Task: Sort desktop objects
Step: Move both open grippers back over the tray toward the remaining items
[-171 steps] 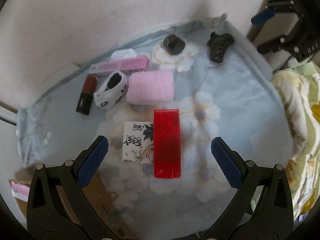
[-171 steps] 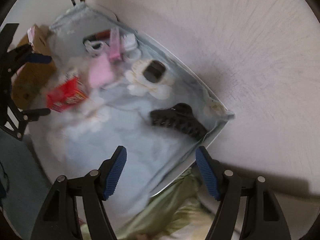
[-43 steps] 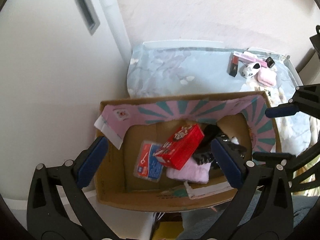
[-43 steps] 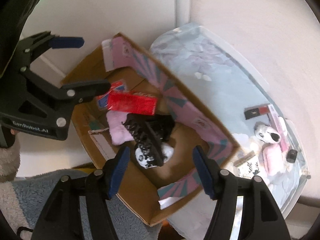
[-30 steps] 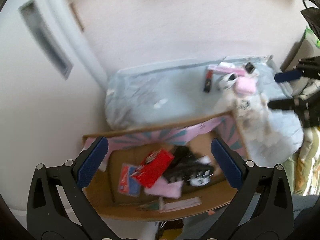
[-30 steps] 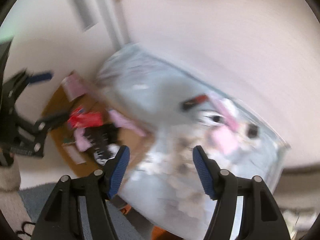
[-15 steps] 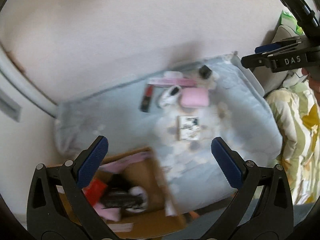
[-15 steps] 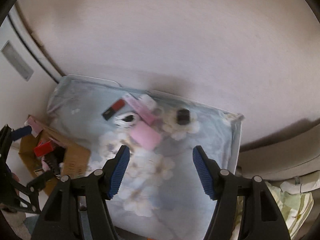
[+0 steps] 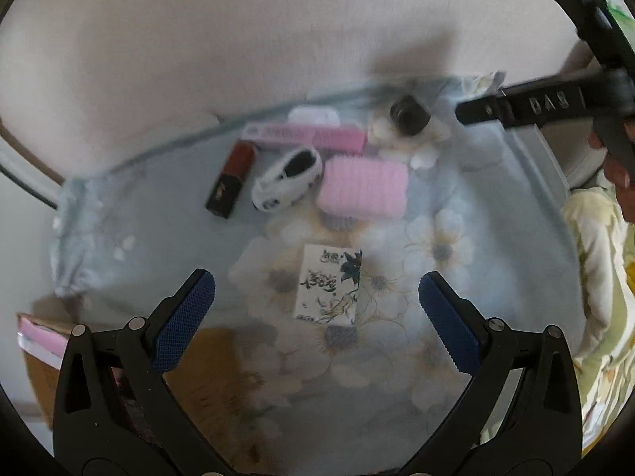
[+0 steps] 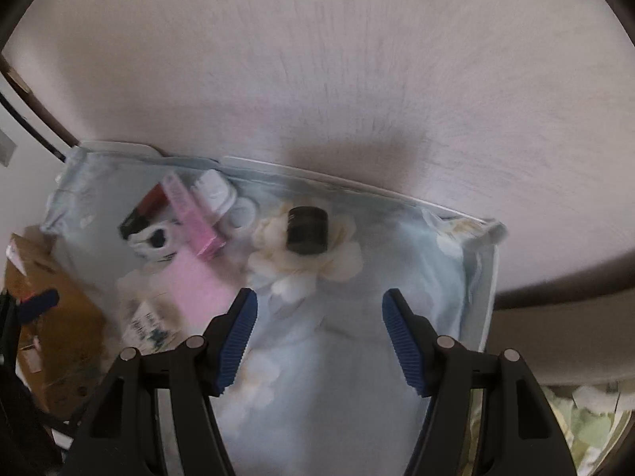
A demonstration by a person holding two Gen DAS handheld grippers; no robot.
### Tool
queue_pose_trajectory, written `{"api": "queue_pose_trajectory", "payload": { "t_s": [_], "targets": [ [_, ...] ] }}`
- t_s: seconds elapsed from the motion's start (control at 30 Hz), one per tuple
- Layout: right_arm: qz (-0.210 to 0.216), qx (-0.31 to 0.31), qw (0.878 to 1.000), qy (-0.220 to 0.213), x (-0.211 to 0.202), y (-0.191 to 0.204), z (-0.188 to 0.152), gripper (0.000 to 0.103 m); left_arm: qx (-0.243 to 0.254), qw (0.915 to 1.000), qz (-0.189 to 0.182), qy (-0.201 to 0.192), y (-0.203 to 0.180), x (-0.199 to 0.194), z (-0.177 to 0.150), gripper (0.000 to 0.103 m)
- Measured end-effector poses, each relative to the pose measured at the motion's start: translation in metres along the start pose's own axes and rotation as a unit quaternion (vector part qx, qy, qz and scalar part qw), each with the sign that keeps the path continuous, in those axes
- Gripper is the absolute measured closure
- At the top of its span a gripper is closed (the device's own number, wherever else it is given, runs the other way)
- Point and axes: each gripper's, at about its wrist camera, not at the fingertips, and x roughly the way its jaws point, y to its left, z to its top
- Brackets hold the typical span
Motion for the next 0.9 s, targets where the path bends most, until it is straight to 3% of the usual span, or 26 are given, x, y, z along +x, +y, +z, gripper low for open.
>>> {"api": "queue_pose_trajectory", "payload": {
  "t_s": [0.2,0.3,0.57,0.77,0.9],
  "targets": [
    [0.003,-0.025,1.000,0.000,0.039,0.002,0.011,0.042,-0.007,0.9991,0.038,0.018,-0.004,0.037,-0.009,0.000],
    [0.011,-0.038,0.999,0.002,0.053,0.003,0.013,0.042,0.004,0.9969,0.078,0.011,-0.008,0.046,-0.010,0.000],
    [0.013,-0.040,0.999,-0.006,0.068,0.001,0.016,0.042,0.031,0.9930,0.113,0.012,-0.017,0.059,-0.011,0.000],
    [0.002,-0.054,0.998,-0.014,0.068,0.002,0.016,0.042,0.025,0.9942,0.101,0.025,-0.013,0.075,-0.014,0.002],
    [0.003,-0.058,0.998,-0.021,0.068,0.003,0.016,0.048,0.008,0.9982,0.058,0.015,-0.002,0.074,-0.016,0.014]
  ]
}}
